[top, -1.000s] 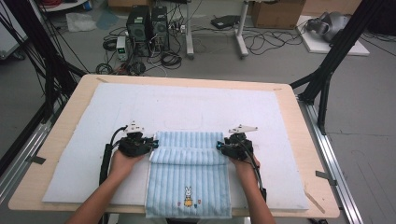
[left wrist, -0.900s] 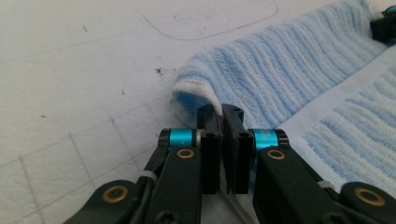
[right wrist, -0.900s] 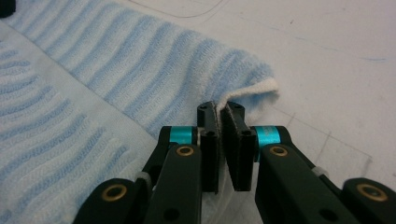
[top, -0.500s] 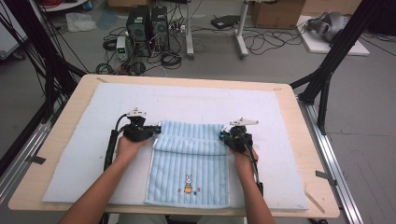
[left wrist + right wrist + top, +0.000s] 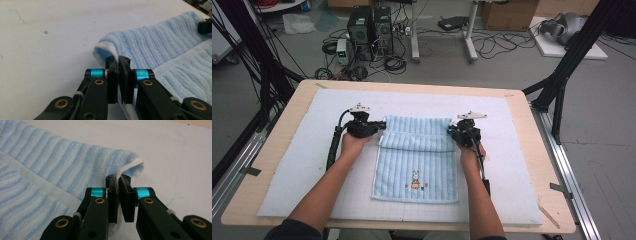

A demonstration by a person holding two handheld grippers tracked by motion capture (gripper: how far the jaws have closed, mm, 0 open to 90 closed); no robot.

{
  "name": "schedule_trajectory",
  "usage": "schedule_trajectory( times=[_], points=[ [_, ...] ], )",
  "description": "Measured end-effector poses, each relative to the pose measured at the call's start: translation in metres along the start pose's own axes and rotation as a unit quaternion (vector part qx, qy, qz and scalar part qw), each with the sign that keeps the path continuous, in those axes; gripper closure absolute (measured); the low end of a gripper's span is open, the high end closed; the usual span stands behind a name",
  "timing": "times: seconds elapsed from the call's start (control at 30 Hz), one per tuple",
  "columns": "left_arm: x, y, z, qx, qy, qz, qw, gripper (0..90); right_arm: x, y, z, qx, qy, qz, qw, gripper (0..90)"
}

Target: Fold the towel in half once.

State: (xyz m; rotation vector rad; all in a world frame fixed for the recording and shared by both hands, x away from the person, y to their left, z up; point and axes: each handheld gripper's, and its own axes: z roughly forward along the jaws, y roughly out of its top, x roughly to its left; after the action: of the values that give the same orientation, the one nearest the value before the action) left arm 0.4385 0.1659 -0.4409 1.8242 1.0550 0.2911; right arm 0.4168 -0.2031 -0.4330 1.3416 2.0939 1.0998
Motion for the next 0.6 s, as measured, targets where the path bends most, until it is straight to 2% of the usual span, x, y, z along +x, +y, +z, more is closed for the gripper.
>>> schedule_trajectory(
  times=[0.03, 0.07, 0.1, 0.13, 0.2, 0.33, 0.47, 0.6],
  points=[
    [0.000, 0.000, -0.001, 0.001, 0.005, 0.006, 1.0000, 83.2, 0.000, 0.000, 0.001, 0.002, 0.001, 0.002, 1.0000, 84.7],
    [-0.001, 0.000, -0.002, 0.000, 0.019, 0.009, 0.9998, 76.3, 0.000, 0.000, 0.001, 0.002, 0.000, 0.004, 1.0000, 83.3],
    [0.000, 0.001, -0.004, -0.003, 0.031, 0.005, 0.9995, 63.4, 0.000, 0.000, 0.001, 0.002, 0.002, 0.006, 1.0000, 79.6],
    [0.000, 0.002, -0.006, -0.008, 0.030, -0.003, 0.9995, 56.4, 0.000, 0.000, 0.000, 0.000, 0.000, 0.004, 1.0000, 76.6],
    [0.000, 0.004, -0.012, -0.021, 0.025, -0.001, 0.9995, 55.3, 0.000, 0.001, -0.004, -0.006, 0.005, 0.009, 0.9999, 70.3],
    [-0.003, 0.006, -0.024, -0.049, 0.003, 0.006, 0.9988, 55.8, -0.001, 0.002, -0.014, -0.021, 0.019, 0.014, 0.9995, 64.9],
    [-0.005, 0.000, -0.024, -0.039, -0.023, 0.013, 0.9989, 56.7, -0.003, 0.001, -0.021, -0.023, 0.032, 0.010, 0.9992, 61.8],
    [-0.007, -0.009, -0.019, -0.016, -0.033, 0.017, 0.9992, 57.3, -0.005, -0.004, -0.026, -0.018, 0.051, 0.013, 0.9984, 60.6]
  ],
)
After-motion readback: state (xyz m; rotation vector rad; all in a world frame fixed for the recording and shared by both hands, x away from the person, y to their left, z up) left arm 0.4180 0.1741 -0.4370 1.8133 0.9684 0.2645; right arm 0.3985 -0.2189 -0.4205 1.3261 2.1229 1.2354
